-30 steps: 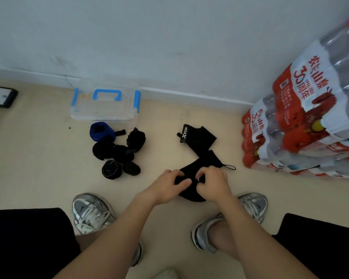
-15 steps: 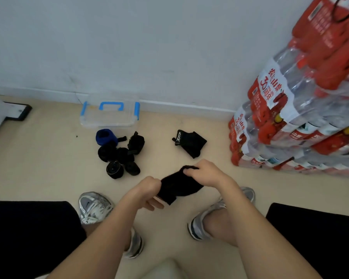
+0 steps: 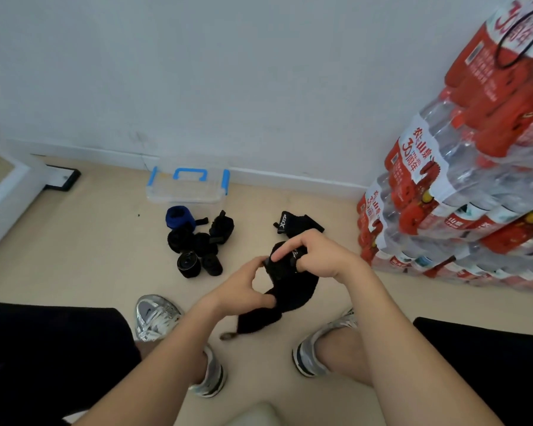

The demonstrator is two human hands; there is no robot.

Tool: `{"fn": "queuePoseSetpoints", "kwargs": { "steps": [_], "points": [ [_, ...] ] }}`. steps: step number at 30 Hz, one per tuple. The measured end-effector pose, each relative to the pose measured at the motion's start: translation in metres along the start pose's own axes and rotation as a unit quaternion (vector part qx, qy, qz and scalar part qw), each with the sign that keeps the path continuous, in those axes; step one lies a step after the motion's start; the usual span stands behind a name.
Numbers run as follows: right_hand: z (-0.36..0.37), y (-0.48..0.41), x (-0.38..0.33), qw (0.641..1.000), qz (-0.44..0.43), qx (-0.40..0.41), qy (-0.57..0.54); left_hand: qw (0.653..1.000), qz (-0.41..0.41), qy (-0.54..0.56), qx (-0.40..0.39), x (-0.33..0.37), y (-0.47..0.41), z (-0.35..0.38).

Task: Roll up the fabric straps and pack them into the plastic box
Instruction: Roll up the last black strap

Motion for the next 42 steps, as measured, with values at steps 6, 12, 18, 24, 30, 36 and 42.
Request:
{"fn": "queuePoseSetpoints", "kwargs": {
  "steps": [6, 12, 18, 24, 30, 36, 42],
  "points": [
    [-0.013, 0.012, -0.008, 0.988, -0.044, -0.018, -0.144, 0.967, -0.011, 0.250, 0.040, 0.012, 0.002, 0.000],
    [-0.015, 0.006, 0.018, 0.993, -0.040, 0.053, -0.103, 0.926, -0.017, 0.363, 0.098, 0.011, -0.004, 0.000],
    [-0.015, -0.007, 0.052, 0.976, 0.027, 0.209, 0.062, 0.963, -0.071, 0.252, 0.055, -0.010, -0.012, 0.012],
    [0.004, -0.022, 0.113, 0.940, 0.146, 0.171, -0.258, 0.981, -0.152, -0.098, -0.072, -0.050, -0.013, 0.034],
    [0.054, -0.045, 0.083, 0.977, 0.110, 0.087, -0.161, 0.945, -0.134, 0.297, 0.020, -0.034, -0.038, 0.020],
    [0.081, -0.063, 0.076, 0.982, 0.078, 0.037, -0.170, 0.913, -0.140, 0.362, 0.129, -0.049, -0.059, -0.010],
    [0.005, -0.089, 0.099, 0.969, 0.091, 0.218, 0.079, 0.926, -0.169, 0.291, 0.173, -0.077, -0.085, -0.025]
  ]
}}
Point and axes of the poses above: each hand's wrist, its own y-axis away from the middle knuckle, its own z-axis out of the palm, x = y × z, the point moved 10 cm from there along -y, towards the middle knuckle, and after that the axes turned 1 degree about -y, right-handed, at the moved point
